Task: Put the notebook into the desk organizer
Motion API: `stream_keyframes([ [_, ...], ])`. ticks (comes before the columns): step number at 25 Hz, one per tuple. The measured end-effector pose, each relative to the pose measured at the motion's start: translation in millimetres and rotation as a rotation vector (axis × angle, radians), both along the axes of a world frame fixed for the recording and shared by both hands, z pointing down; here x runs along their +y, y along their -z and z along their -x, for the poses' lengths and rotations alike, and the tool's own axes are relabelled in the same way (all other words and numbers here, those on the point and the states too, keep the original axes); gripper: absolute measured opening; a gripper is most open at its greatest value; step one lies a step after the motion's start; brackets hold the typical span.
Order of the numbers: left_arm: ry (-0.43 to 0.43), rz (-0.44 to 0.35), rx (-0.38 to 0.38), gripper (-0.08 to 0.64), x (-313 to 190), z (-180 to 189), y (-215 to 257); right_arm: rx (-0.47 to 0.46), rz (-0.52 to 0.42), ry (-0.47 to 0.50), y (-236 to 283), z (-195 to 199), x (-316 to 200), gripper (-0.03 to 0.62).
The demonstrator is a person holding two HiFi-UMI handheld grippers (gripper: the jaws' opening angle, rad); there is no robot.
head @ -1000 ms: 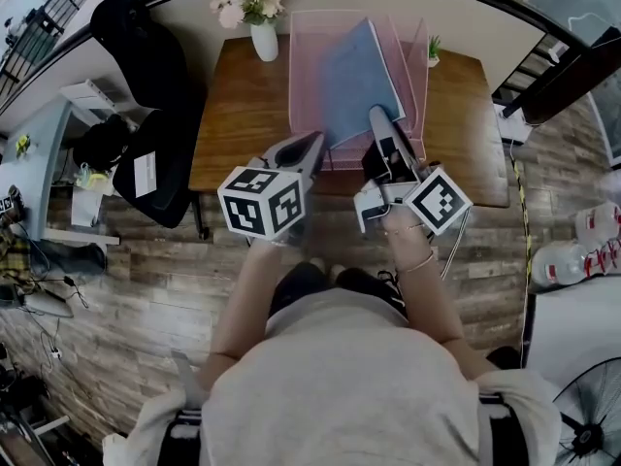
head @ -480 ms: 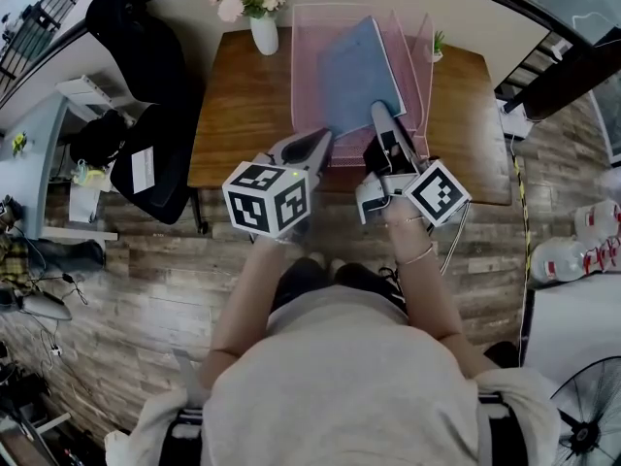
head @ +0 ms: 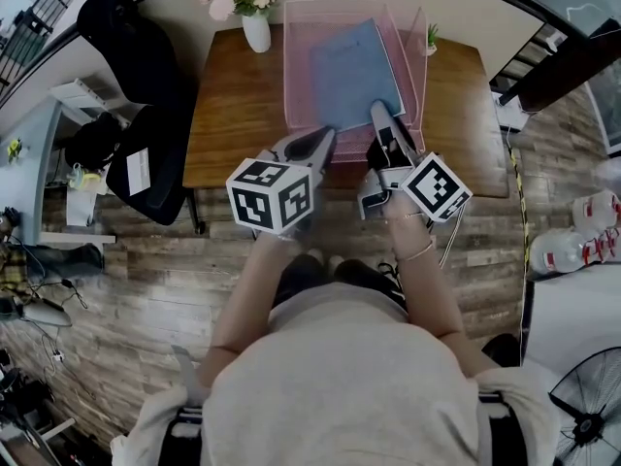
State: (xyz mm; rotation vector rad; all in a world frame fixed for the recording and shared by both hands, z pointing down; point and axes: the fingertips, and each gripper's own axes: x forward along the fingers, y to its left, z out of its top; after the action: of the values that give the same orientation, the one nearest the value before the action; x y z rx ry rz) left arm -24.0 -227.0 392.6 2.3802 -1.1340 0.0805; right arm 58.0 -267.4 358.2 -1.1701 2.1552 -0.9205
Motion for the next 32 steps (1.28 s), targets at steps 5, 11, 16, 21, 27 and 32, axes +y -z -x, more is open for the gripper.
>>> stream_keyframes([
  [5,-0.004,0.006,0.005,0.011,-0.8,-2.6,-1.9,0.047,0.038,-0.024,-11.5,-4.7,-0.1,0.081],
  [11,-0.021,0.010,-0.004,0.011,-1.1,-6.6,-4.7,0.113,0.106,-0.014,-23.5,-6.9,-0.9,0.109],
  [16,-0.031,0.021,-0.010,0.011,1.1,-10.5,-9.7,0.207,0.176,0.011,-34.6,-3.7,0.6,0.154],
  [21,-0.037,0.027,-0.012,0.011,1.9,-11.5,-12.2,0.289,0.177,0.058,-34.8,2.1,5.2,0.202],
  [27,-0.036,0.028,-0.013,0.011,1.0,-11.5,-13.9,0.298,0.193,0.062,-38.3,1.9,10.2,0.224],
  [32,-0.039,0.027,-0.007,0.011,1.7,-12.2,-15.3,0.285,0.223,0.051,-51.3,-3.5,17.5,0.230],
])
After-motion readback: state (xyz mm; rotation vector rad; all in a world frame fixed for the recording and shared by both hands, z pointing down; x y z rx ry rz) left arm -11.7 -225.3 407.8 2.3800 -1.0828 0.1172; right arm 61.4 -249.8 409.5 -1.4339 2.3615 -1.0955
